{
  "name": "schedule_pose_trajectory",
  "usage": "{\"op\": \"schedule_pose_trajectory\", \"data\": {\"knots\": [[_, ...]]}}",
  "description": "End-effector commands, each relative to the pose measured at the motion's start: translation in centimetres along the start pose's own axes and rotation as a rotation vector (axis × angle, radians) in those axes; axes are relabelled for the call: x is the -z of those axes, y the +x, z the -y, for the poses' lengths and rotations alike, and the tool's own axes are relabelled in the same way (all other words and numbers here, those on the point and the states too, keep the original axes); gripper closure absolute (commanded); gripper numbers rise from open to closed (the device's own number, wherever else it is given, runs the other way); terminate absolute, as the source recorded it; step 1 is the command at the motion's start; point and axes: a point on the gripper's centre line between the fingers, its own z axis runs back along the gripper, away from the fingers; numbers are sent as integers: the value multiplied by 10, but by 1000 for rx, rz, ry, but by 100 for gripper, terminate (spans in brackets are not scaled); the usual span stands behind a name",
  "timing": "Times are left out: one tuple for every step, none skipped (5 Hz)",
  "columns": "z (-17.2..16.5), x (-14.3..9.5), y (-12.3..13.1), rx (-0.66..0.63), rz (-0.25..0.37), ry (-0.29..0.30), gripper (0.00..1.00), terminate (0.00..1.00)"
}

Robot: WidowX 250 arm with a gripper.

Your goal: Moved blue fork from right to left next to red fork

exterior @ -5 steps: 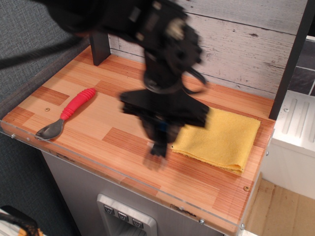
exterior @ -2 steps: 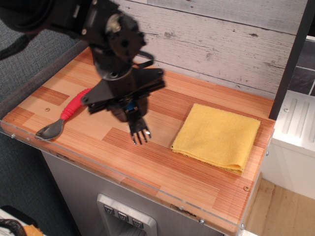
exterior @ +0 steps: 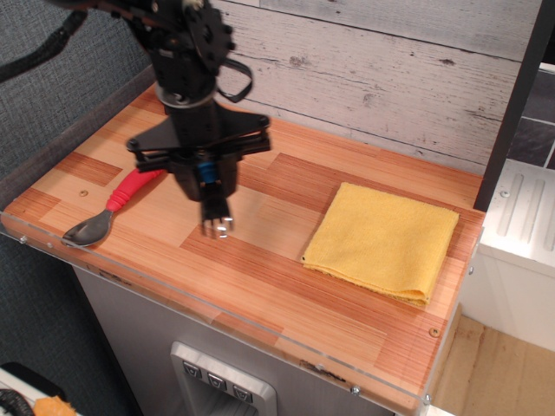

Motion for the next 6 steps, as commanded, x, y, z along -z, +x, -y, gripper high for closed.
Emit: {"op": "schedule_pose_trajectory", "data": {"knots": [[-31, 10, 5, 89, -71, 42, 100, 0], [-40, 14, 4, 235, -94, 42, 100, 0], [-49, 17, 0, 310, -62, 30, 100, 0], [-56, 25, -1, 425, -88, -10, 100, 0], [-63, 31, -3, 562, -157, -28, 100, 0], [-66, 36, 0, 663, -211, -16, 100, 0]]}}
